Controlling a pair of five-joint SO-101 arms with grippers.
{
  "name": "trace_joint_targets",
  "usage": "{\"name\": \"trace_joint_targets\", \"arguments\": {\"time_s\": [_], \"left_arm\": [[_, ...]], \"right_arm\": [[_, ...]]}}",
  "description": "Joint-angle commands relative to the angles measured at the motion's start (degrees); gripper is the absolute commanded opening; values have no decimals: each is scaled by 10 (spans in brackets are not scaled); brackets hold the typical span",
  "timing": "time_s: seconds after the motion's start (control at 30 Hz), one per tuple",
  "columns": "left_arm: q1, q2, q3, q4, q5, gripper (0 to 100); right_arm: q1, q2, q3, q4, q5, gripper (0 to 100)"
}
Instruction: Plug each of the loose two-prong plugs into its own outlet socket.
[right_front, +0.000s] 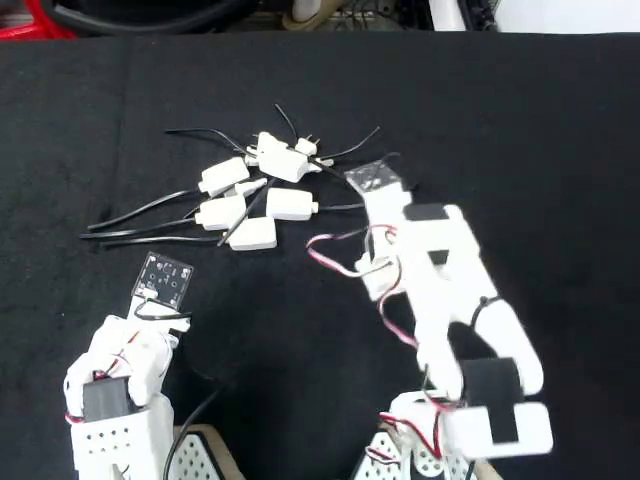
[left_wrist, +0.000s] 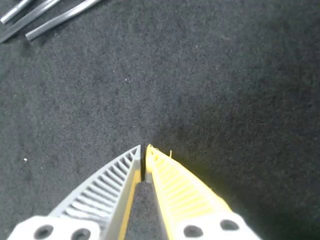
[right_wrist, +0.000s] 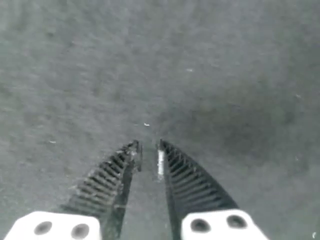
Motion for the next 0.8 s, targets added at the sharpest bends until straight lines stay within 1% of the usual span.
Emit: {"name": "trace_joint_targets", "arguments": {"time_s": [0.0, 0.2, 0.4, 0.5, 0.63, 0.77], "left_arm": [[-7, -4, 10, 3, -4, 32], [-3, -4, 10, 3, -4, 32], [-2, -4, 9, -3, -5, 30], [-14, -4, -10, -4, -6, 32], [25, 0, -102, -35, -47, 33], [73, 40, -206, -69, -33, 37]], "right_arm": [[39, 45, -65, 33, -1, 113], [37, 74, -76, 10, 2, 70], [39, 73, -75, 8, 2, 71], [40, 73, -76, 12, 2, 71], [40, 73, -76, 22, 4, 74], [40, 73, -88, 44, 25, 74]]}}
